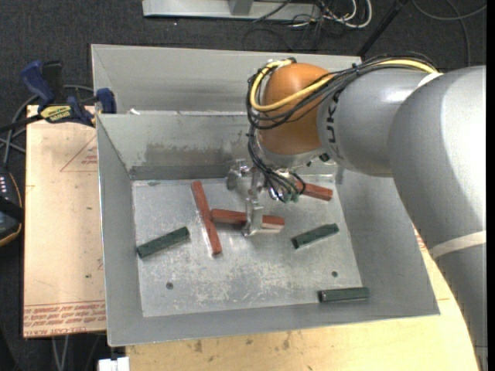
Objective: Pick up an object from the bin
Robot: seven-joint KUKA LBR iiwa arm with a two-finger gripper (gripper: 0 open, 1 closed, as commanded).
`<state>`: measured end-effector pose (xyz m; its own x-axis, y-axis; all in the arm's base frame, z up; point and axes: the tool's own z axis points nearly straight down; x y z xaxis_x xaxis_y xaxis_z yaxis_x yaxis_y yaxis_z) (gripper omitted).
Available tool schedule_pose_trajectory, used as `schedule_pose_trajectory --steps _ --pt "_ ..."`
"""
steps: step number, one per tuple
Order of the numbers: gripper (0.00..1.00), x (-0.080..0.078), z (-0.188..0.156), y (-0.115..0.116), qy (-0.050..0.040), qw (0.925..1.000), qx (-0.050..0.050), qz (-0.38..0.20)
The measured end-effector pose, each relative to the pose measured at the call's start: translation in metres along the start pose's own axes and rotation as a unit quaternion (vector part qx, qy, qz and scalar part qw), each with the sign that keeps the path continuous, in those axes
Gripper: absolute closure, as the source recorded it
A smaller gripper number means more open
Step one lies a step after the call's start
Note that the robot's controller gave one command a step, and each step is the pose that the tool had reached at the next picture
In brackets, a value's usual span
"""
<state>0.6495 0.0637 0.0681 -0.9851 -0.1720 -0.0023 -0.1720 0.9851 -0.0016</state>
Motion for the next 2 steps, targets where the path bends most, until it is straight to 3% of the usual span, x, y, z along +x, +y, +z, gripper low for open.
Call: schedule_pose_trajectory --steps 1,2 --pt "1.0 -0.0005 -0.0023 0.0047 -0.0004 1.0 -0.002 -0.002" --pt "0.0 -0.0006 -0.0022 0.0046 -0.0008 1.0 -0.002 -0.002"
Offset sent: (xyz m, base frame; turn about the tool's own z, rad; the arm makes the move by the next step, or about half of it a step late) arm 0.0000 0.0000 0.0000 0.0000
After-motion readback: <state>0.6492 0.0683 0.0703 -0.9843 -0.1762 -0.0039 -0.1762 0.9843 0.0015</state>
